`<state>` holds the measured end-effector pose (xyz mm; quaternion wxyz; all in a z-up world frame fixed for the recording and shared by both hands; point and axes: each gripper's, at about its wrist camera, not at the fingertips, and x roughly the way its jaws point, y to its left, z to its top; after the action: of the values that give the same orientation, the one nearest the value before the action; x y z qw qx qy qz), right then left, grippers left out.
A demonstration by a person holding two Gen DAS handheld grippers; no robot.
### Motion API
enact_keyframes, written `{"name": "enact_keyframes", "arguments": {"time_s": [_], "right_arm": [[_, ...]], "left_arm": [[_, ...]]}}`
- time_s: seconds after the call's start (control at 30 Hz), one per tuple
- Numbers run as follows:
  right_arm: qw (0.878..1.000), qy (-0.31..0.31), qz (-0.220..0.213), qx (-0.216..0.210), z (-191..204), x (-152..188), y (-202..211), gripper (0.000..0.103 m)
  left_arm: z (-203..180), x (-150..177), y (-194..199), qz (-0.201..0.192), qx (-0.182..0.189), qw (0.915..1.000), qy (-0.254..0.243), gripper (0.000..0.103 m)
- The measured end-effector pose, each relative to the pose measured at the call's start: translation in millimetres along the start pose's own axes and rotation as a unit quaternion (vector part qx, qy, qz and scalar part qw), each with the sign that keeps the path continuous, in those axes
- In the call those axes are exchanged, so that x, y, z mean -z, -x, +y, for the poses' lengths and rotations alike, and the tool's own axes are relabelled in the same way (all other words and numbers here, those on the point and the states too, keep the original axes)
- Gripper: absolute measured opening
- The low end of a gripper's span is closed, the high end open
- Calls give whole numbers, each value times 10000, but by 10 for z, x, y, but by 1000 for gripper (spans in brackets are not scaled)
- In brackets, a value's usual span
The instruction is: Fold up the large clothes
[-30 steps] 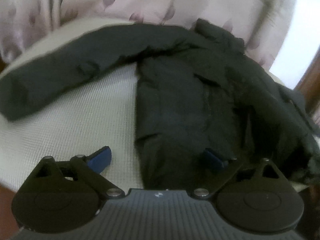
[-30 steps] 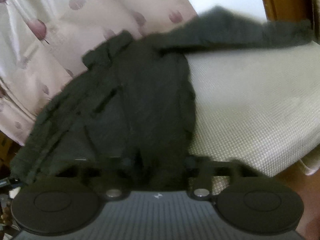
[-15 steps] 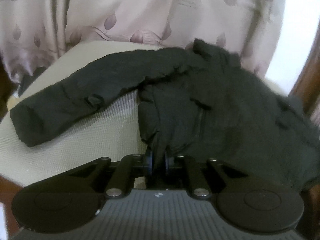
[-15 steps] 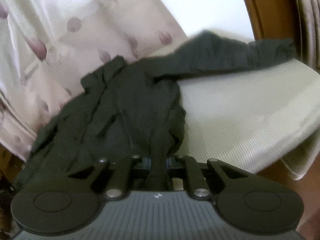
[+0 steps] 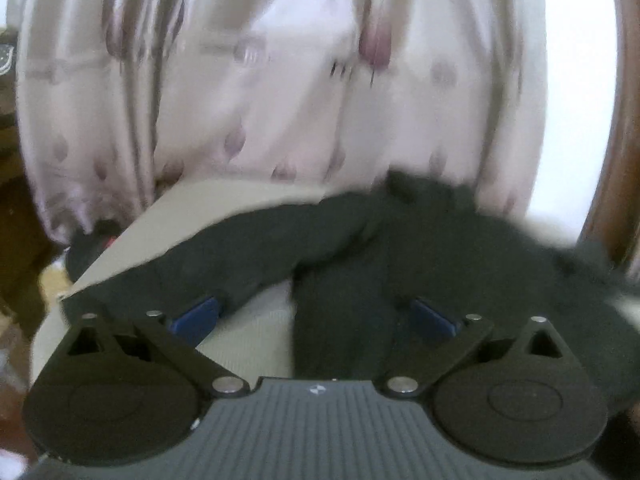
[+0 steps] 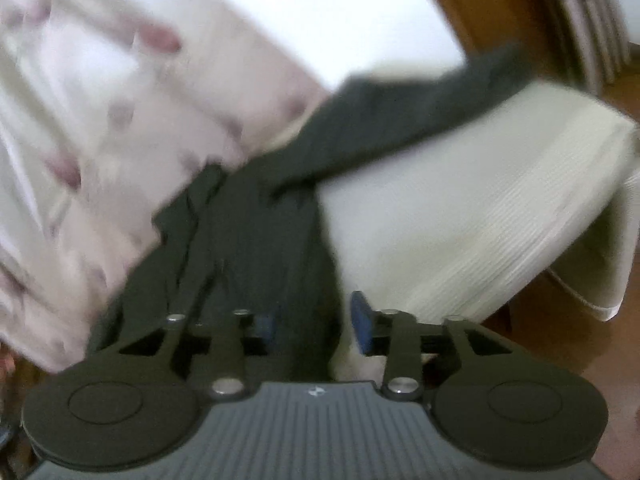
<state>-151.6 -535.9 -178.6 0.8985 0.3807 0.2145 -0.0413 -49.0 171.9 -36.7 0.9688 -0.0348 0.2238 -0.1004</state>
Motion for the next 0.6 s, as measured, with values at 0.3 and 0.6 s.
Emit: {"name": "enact_keyframes", "arguments": {"time_s": [0.3,0.6], "right_arm": [[9932,-961,-642,148,-508,-643,-97,56],[9713,-2052,-1012,647,-1314,-1438,-628,56]], "left_arm": [[-686,-356,-748,-273,337,9979,490,103],[-1213,-170,-2012,-10,-255,9986,456,103]]}}
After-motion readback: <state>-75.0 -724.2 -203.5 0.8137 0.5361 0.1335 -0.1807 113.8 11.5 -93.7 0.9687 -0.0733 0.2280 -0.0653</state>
